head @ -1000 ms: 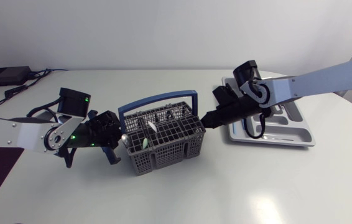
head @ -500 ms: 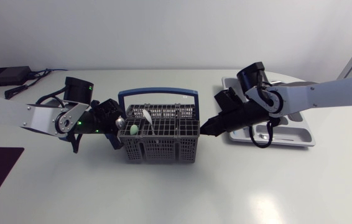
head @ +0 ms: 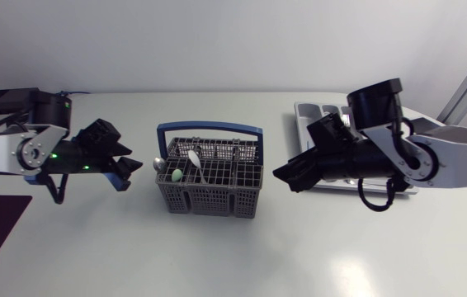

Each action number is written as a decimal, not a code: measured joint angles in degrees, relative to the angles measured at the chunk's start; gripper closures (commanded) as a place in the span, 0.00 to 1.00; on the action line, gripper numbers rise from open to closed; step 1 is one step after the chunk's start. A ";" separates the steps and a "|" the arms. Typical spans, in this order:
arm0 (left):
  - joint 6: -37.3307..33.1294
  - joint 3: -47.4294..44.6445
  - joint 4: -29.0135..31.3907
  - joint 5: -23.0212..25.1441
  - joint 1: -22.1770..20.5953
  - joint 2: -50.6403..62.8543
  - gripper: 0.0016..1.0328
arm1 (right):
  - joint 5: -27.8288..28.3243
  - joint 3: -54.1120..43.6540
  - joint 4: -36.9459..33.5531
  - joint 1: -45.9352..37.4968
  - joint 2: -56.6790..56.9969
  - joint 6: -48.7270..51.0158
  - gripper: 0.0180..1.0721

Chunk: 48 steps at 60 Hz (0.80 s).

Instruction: Unload the cutlery basket into the drawer organizer.

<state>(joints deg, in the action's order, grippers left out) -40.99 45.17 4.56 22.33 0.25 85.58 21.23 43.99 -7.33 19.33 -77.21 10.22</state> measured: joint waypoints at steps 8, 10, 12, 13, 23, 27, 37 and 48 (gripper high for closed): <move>4.35 2.45 12.61 3.65 0.92 -6.05 0.17 | -0.13 -1.03 -1.16 -0.66 5.25 0.59 0.18; 5.44 3.37 14.91 4.42 0.59 -7.13 0.17 | -0.13 -1.18 -1.79 -0.76 6.14 0.59 0.18; 6.60 4.42 16.98 4.72 0.22 -7.98 0.17 | -0.09 -1.38 -2.25 -0.96 6.93 0.59 0.17; 7.21 5.14 18.18 4.92 -0.07 -8.39 0.17 | -0.07 -1.42 -2.75 -1.09 7.32 0.59 0.17; 12.17 9.25 21.53 5.75 -3.89 -9.09 0.17 | 1.01 -1.68 -4.70 -1.46 9.05 0.55 0.17; 13.27 9.44 21.68 5.79 -5.40 -9.09 0.17 | 1.22 -1.70 -4.96 -1.44 9.25 0.55 0.17; 14.47 9.66 21.94 5.95 -7.50 -8.09 0.28 | 1.22 -1.70 -5.79 -1.44 10.36 0.52 0.17; 15.96 9.66 21.99 5.92 -7.52 -6.14 0.47 | 1.25 -1.73 -6.21 -1.44 11.23 0.52 0.17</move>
<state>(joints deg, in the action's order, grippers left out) -25.04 54.83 26.55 28.25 -7.27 79.44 22.48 42.26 -13.54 17.89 -65.98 10.74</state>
